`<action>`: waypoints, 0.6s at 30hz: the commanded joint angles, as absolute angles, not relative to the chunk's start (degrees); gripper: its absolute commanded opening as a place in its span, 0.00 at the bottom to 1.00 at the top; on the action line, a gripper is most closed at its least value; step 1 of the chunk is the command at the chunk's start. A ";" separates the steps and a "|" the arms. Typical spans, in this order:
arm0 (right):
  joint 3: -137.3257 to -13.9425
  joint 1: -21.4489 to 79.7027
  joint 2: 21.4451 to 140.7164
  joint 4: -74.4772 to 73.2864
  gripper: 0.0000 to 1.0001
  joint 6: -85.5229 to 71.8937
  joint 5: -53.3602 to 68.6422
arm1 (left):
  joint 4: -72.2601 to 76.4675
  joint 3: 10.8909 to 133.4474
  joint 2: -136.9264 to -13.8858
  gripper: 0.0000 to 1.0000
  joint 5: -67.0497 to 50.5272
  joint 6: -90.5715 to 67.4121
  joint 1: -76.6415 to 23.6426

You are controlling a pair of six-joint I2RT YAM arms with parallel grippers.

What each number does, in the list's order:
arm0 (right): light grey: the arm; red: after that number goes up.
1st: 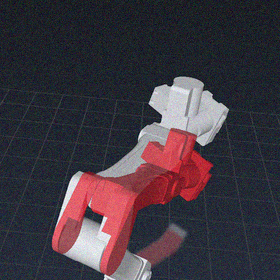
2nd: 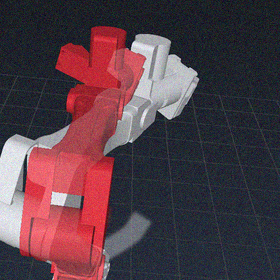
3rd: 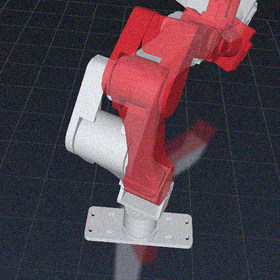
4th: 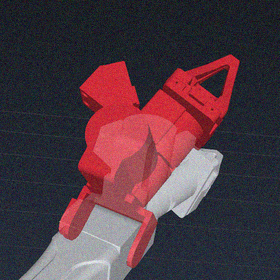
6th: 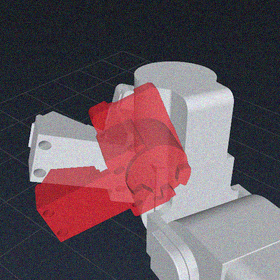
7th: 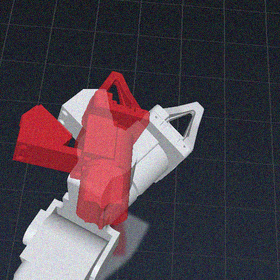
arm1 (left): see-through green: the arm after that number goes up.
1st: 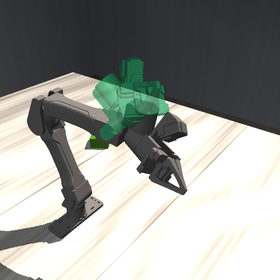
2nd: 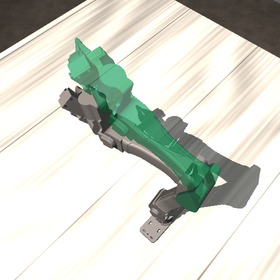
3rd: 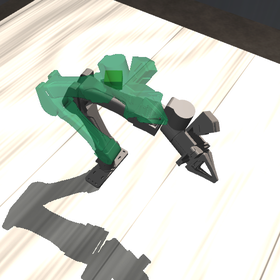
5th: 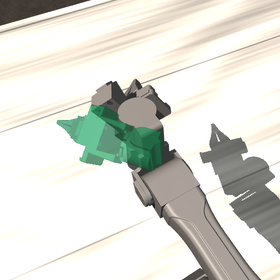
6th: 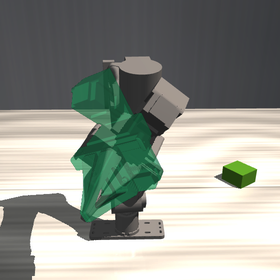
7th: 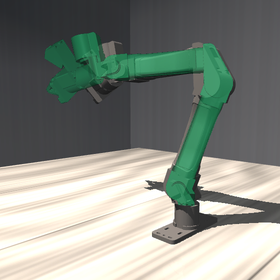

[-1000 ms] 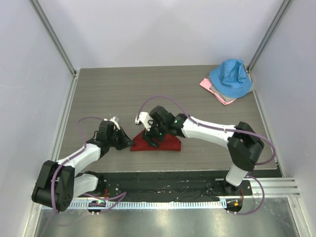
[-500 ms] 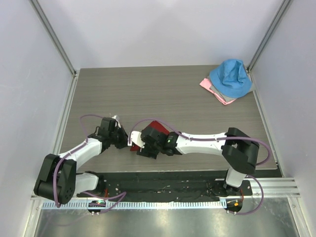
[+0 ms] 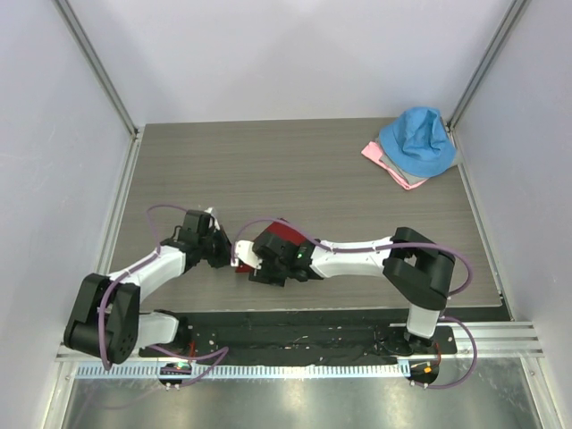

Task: Fold the napkin, place the utensils inside, and roll it up
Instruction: Roll the napkin with the utensil

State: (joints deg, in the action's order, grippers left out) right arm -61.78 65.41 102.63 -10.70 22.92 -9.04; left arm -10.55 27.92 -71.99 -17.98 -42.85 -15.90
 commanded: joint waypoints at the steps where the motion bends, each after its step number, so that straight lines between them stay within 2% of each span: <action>1: -62.75 63.29 103.88 -9.05 0.70 23.91 -6.60 | -12.04 29.44 -73.30 0.00 -18.19 -40.52 -15.38; 8: -66.79 59.15 107.92 -14.67 0.67 21.62 5.09 | -10.37 31.64 -74.70 0.00 -18.63 -39.73 -14.68; 10: -67.85 58.10 108.80 -17.21 0.61 20.83 8.95 | -9.93 32.60 -75.49 0.03 -18.46 -39.64 -14.42; 14: -70.22 55.47 110.21 -21.09 0.51 16.80 17.03 | -10.28 35.15 -75.85 0.30 -16.62 -39.11 -13.27; 15: -70.75 54.68 110.82 -23.09 0.48 16.18 20.01 | -10.37 35.42 -75.50 0.44 -15.83 -39.02 -12.92; 18: -73.47 51.42 112.84 -27.75 0.45 13.72 25.29 | -11.95 36.04 -73.05 0.62 -11.97 -37.88 -12.57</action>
